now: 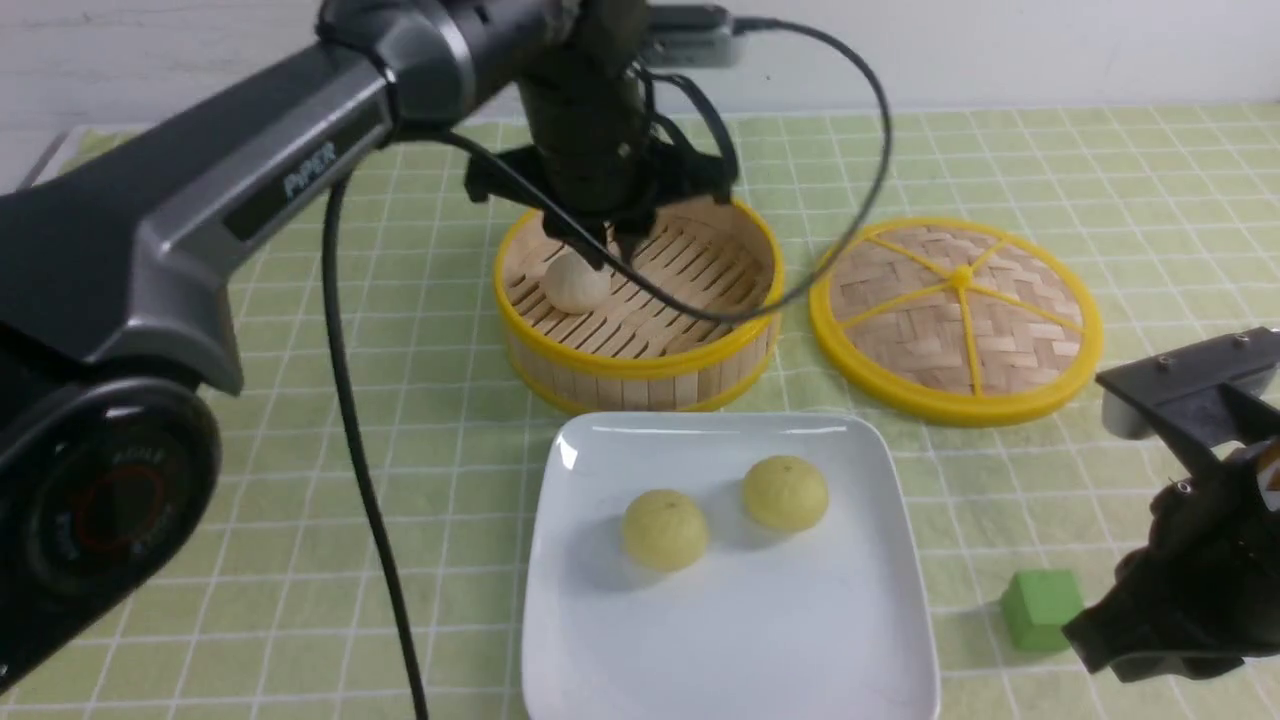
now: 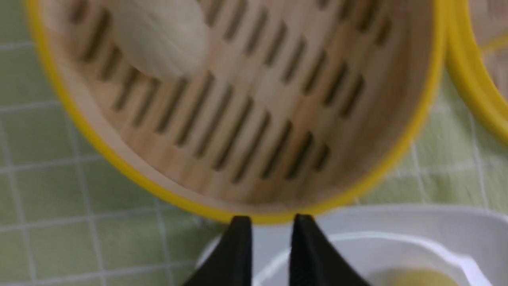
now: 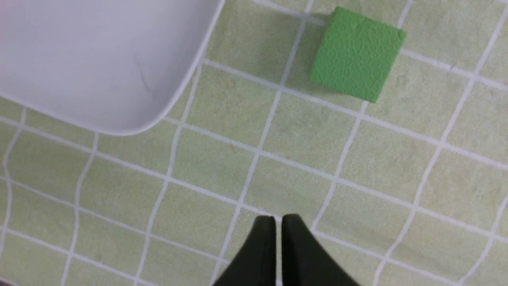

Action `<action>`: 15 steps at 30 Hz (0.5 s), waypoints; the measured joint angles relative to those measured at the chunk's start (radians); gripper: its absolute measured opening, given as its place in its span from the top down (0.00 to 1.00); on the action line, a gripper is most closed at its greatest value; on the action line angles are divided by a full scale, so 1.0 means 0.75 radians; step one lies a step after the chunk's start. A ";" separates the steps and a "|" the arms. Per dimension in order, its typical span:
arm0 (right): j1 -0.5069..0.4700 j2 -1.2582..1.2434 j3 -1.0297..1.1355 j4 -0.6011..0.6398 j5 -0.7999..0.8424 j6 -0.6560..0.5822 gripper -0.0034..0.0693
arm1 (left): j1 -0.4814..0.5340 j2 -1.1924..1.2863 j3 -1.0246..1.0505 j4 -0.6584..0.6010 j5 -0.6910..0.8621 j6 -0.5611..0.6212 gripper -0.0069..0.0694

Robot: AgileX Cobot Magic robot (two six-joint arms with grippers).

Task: Put the steamed buns into the plate on the green tablecloth.
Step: 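Reach into the bamboo steamer and grasp a bun with the left gripper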

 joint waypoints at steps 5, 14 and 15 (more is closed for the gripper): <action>0.000 0.000 0.000 0.002 -0.001 0.000 0.88 | 0.184 0.152 -0.214 -0.237 0.031 0.106 0.90; 0.000 0.000 0.000 0.026 -0.044 0.000 0.87 | 0.202 0.332 -0.277 -0.265 -0.095 0.154 0.58; 0.000 0.000 0.000 0.051 -0.052 -0.001 0.87 | 0.202 0.354 -0.277 -0.242 -0.143 0.154 0.49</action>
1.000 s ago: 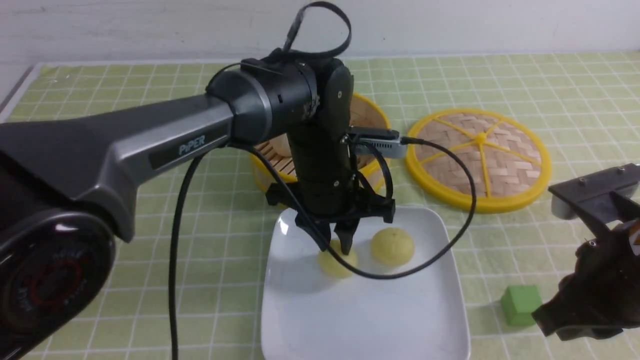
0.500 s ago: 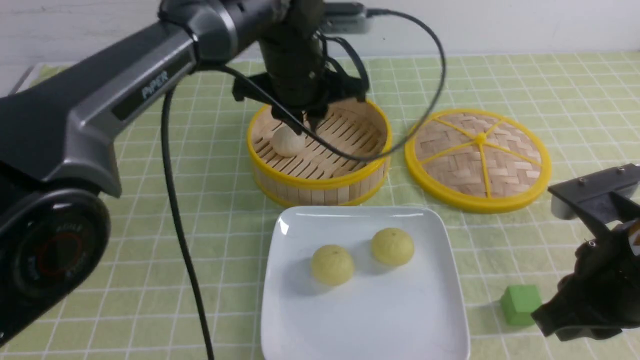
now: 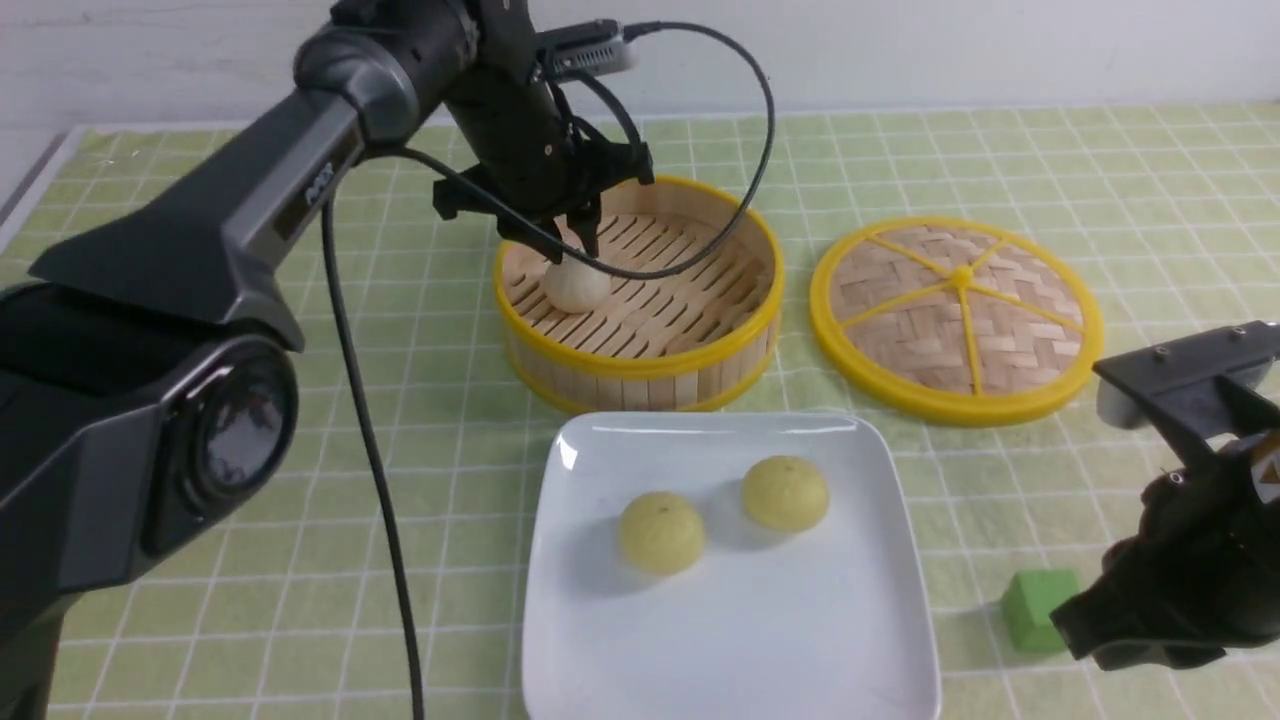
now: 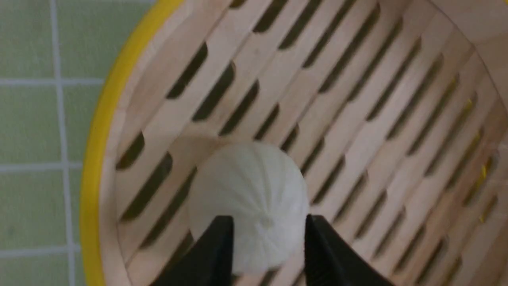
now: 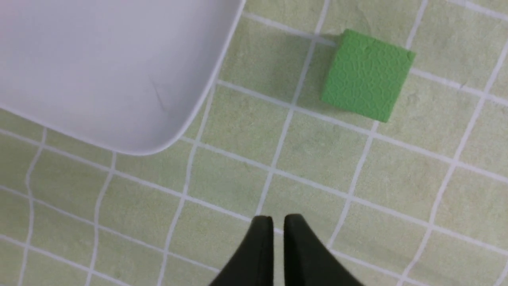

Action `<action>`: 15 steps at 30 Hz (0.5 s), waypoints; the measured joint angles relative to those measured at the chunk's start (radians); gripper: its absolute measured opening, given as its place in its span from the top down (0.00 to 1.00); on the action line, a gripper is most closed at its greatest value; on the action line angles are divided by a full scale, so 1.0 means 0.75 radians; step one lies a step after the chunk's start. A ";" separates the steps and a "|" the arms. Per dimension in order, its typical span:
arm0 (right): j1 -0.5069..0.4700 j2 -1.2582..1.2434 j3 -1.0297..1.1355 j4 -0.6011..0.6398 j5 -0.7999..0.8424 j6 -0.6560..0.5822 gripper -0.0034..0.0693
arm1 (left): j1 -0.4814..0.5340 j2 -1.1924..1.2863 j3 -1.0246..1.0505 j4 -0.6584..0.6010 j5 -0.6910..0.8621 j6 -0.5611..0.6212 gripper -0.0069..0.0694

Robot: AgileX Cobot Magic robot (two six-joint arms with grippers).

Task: Put the steamed buns into the plate on the green tablecloth.
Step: 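Reach into the bamboo steamer and grasp a bun with the left gripper, then carry the bun from the bamboo steamer to the plate with the left gripper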

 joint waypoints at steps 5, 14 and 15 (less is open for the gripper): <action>0.000 0.000 0.000 0.039 -0.016 -0.003 0.86 | 0.001 0.062 0.000 0.045 -0.052 0.001 0.35; 0.000 0.000 0.000 0.043 -0.017 -0.013 0.84 | 0.001 0.023 -0.063 0.035 0.092 0.036 0.86; 0.000 0.000 0.000 0.043 -0.017 -0.013 0.84 | 0.001 -0.007 -0.095 0.034 0.135 0.053 0.87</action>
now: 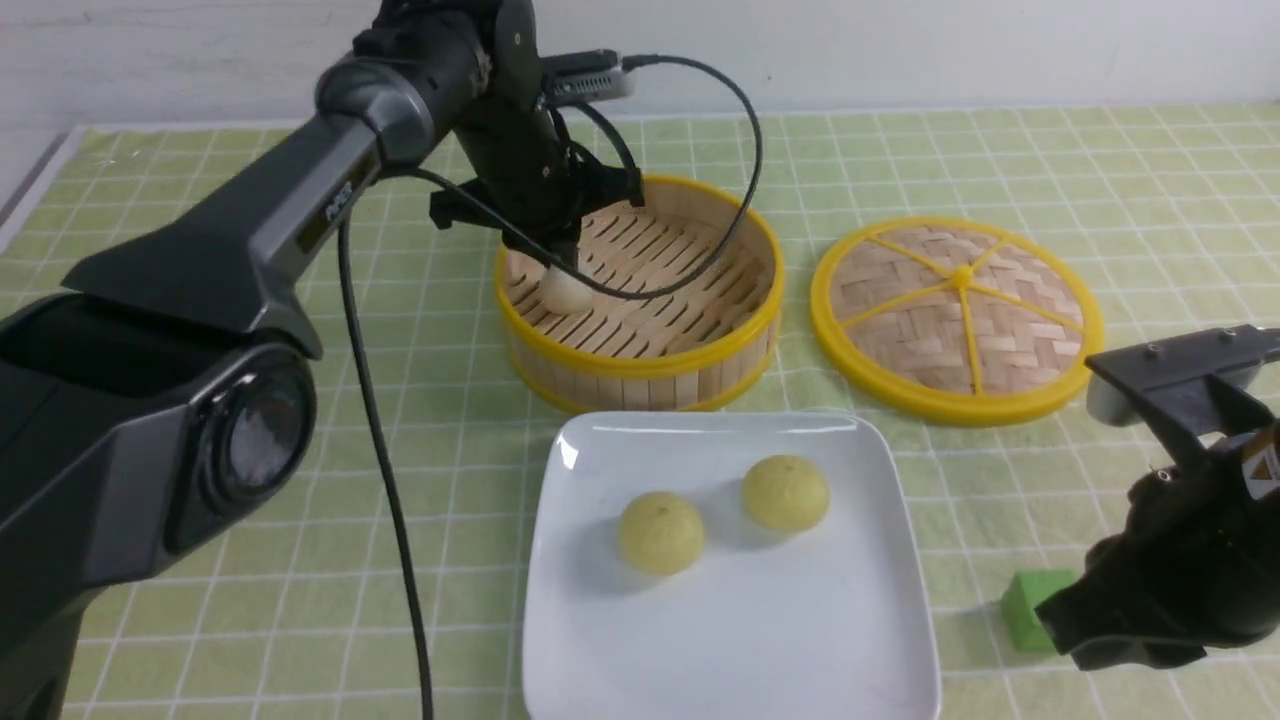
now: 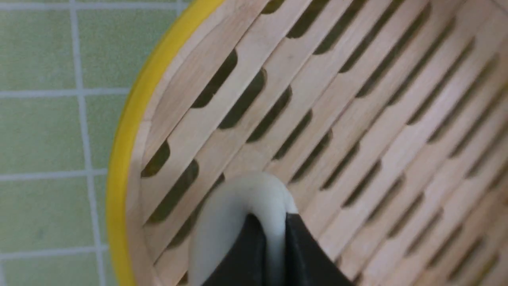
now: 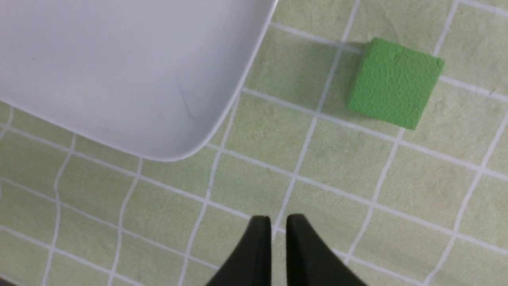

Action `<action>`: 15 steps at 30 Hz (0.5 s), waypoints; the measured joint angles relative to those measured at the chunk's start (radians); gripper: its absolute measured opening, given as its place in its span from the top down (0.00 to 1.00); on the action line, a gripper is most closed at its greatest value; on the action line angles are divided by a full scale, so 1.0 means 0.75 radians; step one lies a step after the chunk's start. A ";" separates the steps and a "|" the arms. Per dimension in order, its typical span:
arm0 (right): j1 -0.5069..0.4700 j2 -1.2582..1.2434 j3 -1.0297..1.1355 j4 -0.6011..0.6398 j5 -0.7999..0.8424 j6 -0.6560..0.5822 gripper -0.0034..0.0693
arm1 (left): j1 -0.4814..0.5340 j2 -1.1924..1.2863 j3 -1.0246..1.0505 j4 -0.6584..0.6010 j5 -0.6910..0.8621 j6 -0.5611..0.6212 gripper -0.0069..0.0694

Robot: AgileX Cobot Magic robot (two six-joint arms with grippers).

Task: Put the steamed buns into the plate on the green tablecloth.
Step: 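Carry the bun from the bamboo steamer to the plate with the left gripper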

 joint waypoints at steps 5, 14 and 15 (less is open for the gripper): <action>0.000 0.000 0.000 -0.002 0.000 -0.011 0.83 | 0.000 -0.254 -0.142 -0.043 0.046 0.115 0.87; 0.000 -0.162 -0.022 -0.082 0.028 -0.024 0.82 | -0.213 -0.775 0.632 -0.109 0.047 0.204 0.87; 0.000 -0.205 -0.022 -0.111 0.046 -0.015 0.82 | -0.257 -0.791 0.760 -0.113 0.044 0.196 0.87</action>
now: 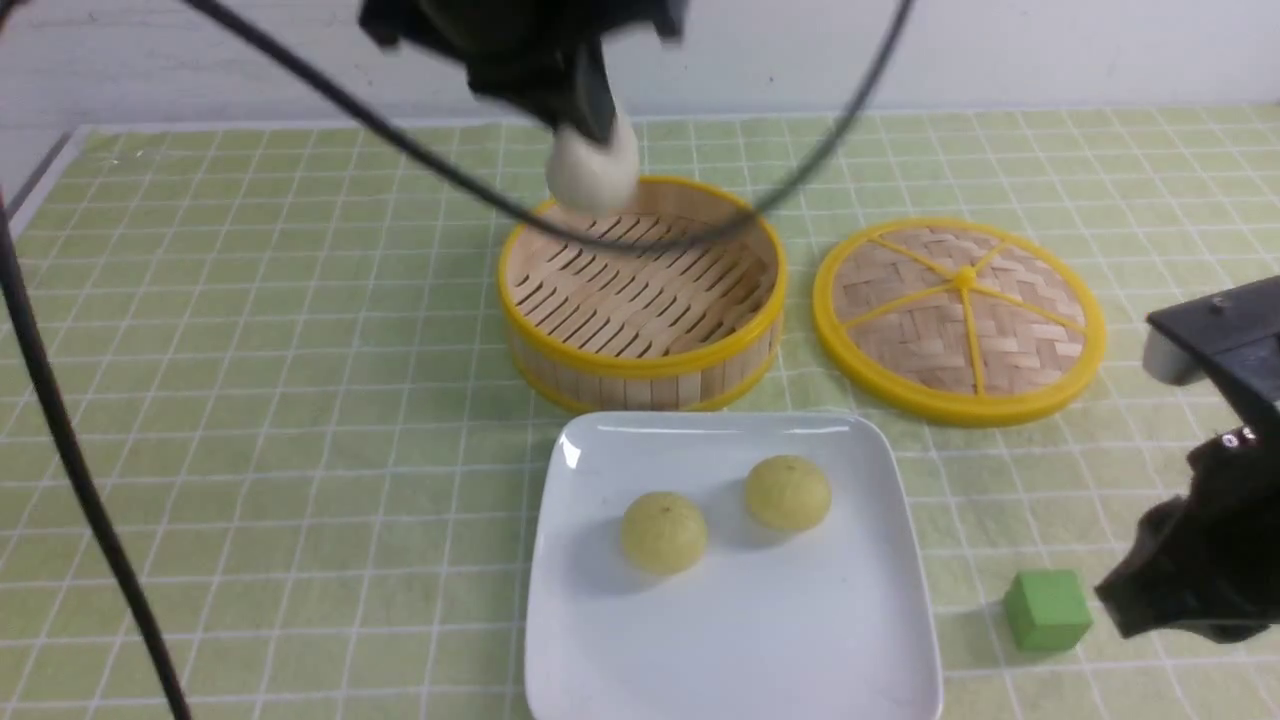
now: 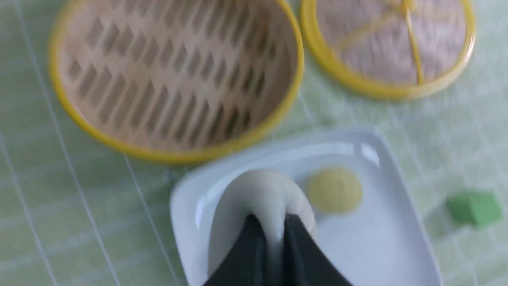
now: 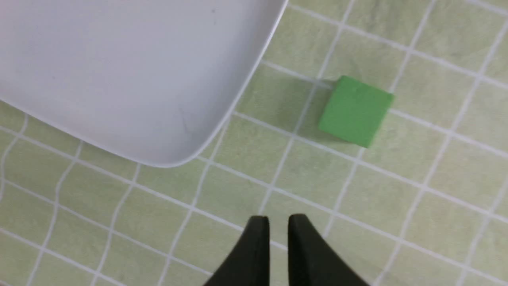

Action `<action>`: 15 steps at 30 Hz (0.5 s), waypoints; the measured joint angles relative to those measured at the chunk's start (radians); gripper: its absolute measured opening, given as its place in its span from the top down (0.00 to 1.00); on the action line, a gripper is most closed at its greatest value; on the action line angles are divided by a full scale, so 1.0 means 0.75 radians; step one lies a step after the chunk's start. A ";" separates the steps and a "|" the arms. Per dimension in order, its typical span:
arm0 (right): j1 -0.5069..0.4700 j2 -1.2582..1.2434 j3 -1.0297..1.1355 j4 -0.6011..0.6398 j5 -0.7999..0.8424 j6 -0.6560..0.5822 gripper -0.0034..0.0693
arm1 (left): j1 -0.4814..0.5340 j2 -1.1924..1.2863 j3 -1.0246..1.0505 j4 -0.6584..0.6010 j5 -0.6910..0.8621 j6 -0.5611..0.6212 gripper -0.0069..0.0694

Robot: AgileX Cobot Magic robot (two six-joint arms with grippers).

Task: Put the steamed buns into the plate on the green tablecloth.
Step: 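Carry the bun from the bamboo steamer to the plate with the left gripper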

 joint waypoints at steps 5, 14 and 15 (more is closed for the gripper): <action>0.000 -0.229 0.000 -0.152 0.067 0.130 0.82 | -0.203 -0.003 0.429 -0.008 -0.243 -0.065 0.87; 0.000 -0.559 0.000 -0.299 0.162 0.240 0.82 | -0.414 0.051 0.600 -0.030 -0.491 -0.171 0.72; 0.000 -0.590 0.000 -0.302 0.175 0.244 0.82 | -0.424 0.069 0.600 -0.030 -0.519 -0.171 0.67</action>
